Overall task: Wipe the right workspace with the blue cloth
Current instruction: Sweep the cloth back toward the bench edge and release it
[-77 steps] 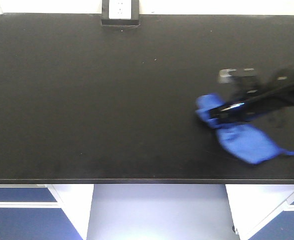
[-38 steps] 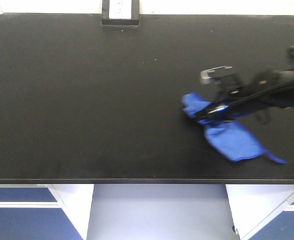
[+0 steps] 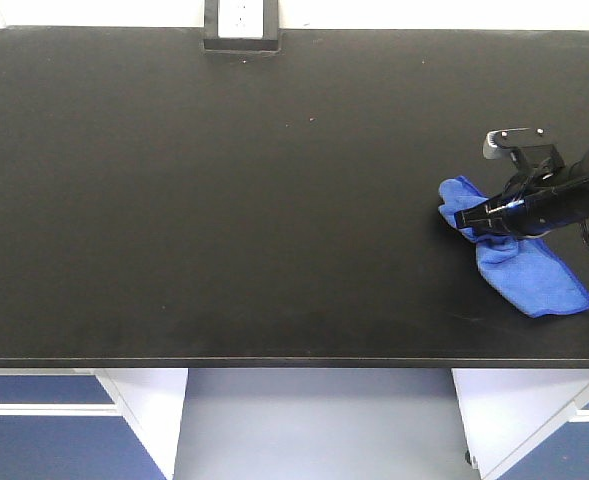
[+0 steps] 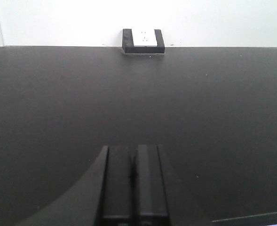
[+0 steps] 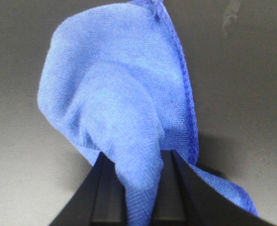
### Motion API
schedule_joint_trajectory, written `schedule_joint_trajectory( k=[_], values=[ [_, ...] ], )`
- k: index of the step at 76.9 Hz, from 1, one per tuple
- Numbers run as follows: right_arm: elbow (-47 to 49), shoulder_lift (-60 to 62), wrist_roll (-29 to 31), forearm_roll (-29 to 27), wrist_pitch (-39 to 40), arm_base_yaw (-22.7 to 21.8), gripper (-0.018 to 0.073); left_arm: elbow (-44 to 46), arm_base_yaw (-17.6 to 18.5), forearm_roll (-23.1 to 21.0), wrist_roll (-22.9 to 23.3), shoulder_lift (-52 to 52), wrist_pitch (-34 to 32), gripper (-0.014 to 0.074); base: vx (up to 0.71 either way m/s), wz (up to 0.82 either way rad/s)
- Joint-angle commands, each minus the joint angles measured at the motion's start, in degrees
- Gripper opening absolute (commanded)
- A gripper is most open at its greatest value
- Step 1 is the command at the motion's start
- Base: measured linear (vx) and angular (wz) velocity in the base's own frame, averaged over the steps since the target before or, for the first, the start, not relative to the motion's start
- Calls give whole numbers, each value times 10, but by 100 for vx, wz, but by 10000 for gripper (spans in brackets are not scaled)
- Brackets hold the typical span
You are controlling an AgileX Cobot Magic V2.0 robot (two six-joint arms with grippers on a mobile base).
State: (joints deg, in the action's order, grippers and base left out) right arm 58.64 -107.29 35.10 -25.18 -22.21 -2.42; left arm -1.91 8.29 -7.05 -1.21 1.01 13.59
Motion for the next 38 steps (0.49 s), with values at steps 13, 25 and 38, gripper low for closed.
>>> schedule_joint_trajectory(
  k=[13,25,38],
  values=[
    [15,89,12,-9,19,0,556,14,3,-3,0,0,-47,-6,0,0],
    [15,185,13,-10,13,0,619,14,3,-3,0,0,-47,-6,0,0],
    [15,325,-8,-24,-40,0,535,14,3,-3,0,0,-47,-6,0,0]
  ],
)
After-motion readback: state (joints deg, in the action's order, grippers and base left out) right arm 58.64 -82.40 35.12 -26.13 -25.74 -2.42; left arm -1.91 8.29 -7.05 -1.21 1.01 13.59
